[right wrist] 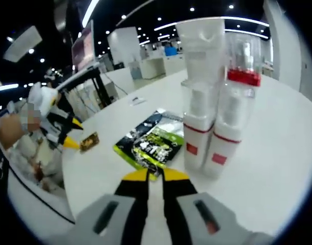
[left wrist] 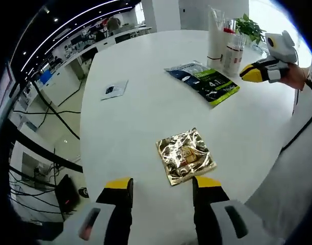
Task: Arrange the skincare products in the storage area until every visible bottle or jar stands upright without overlapping.
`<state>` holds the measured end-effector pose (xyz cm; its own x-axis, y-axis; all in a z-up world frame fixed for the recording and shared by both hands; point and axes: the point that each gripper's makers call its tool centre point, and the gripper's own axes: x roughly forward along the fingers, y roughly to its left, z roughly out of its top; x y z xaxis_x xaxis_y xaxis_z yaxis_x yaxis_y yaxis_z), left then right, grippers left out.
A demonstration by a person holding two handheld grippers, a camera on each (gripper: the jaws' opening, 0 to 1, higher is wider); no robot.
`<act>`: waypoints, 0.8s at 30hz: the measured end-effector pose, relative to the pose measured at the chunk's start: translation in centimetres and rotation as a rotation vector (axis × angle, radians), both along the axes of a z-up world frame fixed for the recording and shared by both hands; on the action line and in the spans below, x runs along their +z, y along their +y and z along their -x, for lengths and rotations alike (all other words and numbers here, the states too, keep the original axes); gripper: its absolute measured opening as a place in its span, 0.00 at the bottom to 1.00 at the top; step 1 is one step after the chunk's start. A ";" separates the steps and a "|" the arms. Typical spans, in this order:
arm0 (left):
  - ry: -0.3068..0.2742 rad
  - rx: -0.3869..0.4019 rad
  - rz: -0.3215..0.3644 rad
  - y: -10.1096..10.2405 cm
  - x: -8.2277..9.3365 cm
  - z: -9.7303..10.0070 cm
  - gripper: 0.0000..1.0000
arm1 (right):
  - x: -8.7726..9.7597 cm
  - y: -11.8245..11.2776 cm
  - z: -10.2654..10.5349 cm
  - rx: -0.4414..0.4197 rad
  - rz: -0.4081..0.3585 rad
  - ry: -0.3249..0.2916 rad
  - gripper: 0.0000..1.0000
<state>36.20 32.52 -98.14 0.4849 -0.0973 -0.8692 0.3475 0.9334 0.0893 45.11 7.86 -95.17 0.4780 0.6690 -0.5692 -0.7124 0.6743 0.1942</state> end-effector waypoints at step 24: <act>-0.138 0.204 -0.020 1.8 1.6 -5.1 0.42 | -0.3 -1.3 0.2 -0.040 0.013 0.004 0.08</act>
<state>41.34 34.28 -96.53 0.6073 0.0318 -0.7939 0.1349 0.9806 0.1425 44.95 6.59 -95.50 0.5018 0.6422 -0.5795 -0.6844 0.7044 0.1880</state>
